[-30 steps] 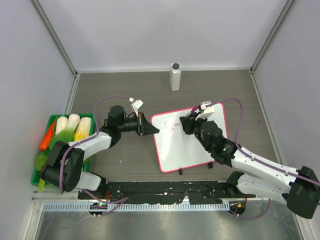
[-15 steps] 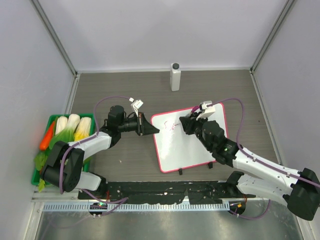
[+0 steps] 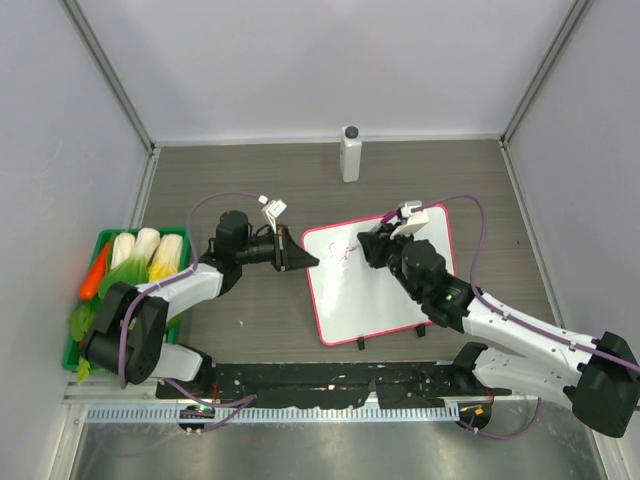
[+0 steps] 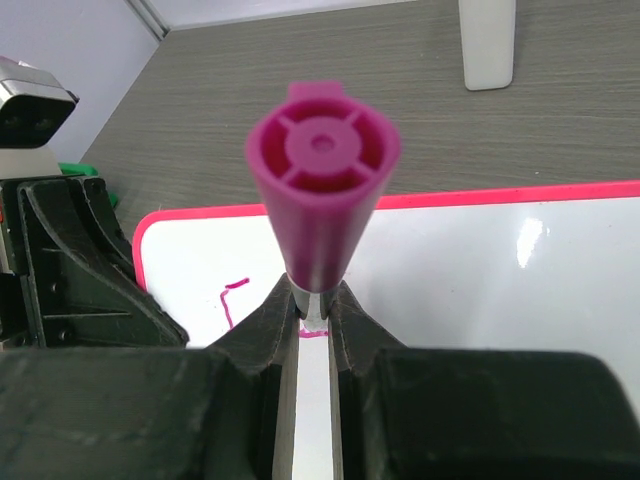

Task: Write a sentence on the whiteboard
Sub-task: Write with the whiteboard marker on the whiteboard.

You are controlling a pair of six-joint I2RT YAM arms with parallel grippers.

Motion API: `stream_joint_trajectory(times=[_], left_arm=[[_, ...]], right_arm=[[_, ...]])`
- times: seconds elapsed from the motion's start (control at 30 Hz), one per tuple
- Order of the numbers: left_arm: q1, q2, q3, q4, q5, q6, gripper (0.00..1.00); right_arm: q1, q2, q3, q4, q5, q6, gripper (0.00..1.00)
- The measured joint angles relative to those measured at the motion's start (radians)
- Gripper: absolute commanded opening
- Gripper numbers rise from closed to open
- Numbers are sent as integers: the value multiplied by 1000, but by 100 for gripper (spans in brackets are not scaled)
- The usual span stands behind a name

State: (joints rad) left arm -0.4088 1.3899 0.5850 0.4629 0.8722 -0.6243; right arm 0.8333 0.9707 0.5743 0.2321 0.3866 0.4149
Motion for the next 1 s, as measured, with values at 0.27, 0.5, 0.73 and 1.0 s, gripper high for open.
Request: stream_joint_trajectory(times=[0.27, 0.5, 0.73, 1.0], left_arm=[[-2, -1, 0, 0, 0, 0, 0], [-2, -2, 0, 0, 0, 0, 0], [-2, -2, 0, 0, 0, 1, 0], [-2, -2, 0, -7, -2, 1, 0]], right_arm=[[-1, 0, 0, 36, 13, 0, 1], [-1, 0, -1, 36, 18, -1, 1], [-1, 0, -6, 24, 18, 2, 1], [-1, -2, -21, 24, 3, 11, 1]])
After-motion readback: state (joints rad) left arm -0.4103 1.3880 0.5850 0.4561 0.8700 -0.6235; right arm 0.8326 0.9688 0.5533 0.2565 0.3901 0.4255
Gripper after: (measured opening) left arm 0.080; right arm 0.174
